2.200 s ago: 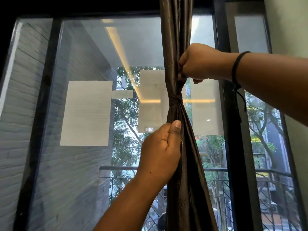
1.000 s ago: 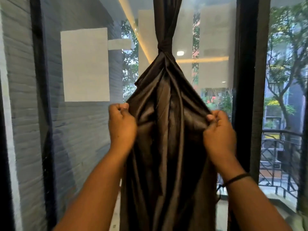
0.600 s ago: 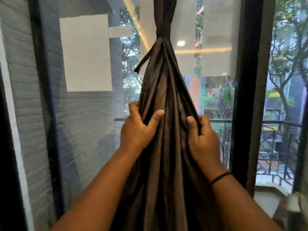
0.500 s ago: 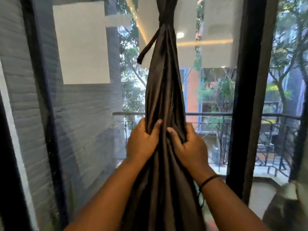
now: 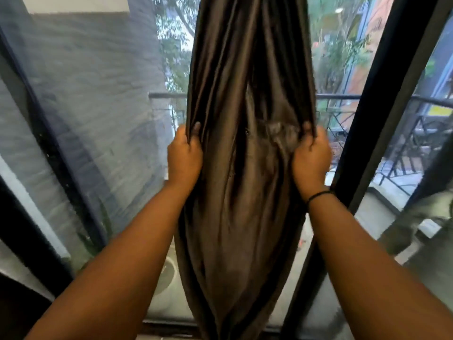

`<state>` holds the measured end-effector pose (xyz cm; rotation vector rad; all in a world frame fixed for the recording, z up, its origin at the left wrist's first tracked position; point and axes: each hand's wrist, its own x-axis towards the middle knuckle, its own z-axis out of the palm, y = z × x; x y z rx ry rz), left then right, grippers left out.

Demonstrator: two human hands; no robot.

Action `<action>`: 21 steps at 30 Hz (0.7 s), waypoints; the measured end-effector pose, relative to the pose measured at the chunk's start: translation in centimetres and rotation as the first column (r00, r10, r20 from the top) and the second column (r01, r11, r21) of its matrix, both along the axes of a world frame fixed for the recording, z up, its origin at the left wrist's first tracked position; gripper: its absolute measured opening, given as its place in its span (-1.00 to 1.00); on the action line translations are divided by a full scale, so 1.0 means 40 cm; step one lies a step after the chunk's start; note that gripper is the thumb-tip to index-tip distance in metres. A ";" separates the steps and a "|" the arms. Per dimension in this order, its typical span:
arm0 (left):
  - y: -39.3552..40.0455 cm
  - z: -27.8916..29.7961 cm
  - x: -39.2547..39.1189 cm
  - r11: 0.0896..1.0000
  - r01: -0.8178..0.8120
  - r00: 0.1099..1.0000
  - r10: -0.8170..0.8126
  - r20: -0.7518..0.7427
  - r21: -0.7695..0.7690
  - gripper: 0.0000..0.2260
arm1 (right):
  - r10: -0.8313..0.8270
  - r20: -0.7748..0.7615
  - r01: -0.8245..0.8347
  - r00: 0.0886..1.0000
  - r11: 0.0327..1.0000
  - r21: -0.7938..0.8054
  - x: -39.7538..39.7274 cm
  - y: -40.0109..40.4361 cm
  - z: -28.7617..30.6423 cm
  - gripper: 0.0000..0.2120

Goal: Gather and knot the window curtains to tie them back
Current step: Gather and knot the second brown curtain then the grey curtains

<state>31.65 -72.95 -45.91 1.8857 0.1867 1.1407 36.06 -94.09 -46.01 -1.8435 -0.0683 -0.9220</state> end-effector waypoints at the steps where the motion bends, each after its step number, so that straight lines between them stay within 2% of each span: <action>1: -0.017 -0.031 0.006 0.999 0.036 0.999 -0.036 -0.019 0.019 -0.56 | 0.078 -0.001 -0.078 0.997 0.996 -0.041 -0.014 0.025 -0.038 -0.67; 4: -0.029 -0.154 -0.003 0.991 0.087 0.981 -0.067 -0.181 0.102 -0.53 | 0.165 -0.114 -0.189 0.980 0.950 -0.249 -0.056 0.041 -0.176 -0.63; 7: 0.025 -0.227 -0.016 0.995 0.036 0.969 -0.014 -0.246 0.088 -0.72 | -0.005 -0.264 -0.086 0.964 0.940 -0.330 -0.030 -0.048 -0.220 -0.71; 10: 0.042 -0.203 0.016 0.999 0.004 0.961 0.009 -0.276 0.048 -0.72 | -0.090 -0.318 -0.027 0.944 0.938 -0.347 0.024 -0.101 -0.183 -0.75; 14: -0.020 -0.183 0.042 0.992 0.129 0.953 -0.120 -0.278 0.013 -0.68 | -0.005 -0.338 -0.106 0.941 0.944 -0.312 0.031 -0.080 -0.173 -0.79; 16: -0.049 -0.167 0.025 0.981 0.178 0.952 -0.190 -0.238 -0.072 -0.71 | 0.053 -0.334 -0.142 0.941 0.958 -0.248 0.028 -0.084 -0.165 -0.82; 18: -0.064 -0.115 0.014 0.958 0.243 0.949 -0.267 -0.167 -0.149 -0.65 | 0.157 -0.312 -0.216 0.937 0.963 -0.162 0.034 -0.093 -0.111 -0.85; 21: -0.095 0.022 0.000 0.929 0.349 0.936 -0.352 -0.005 -0.119 -0.50 | 0.381 -0.193 -0.392 0.904 0.920 -0.023 0.030 -0.083 0.042 -0.70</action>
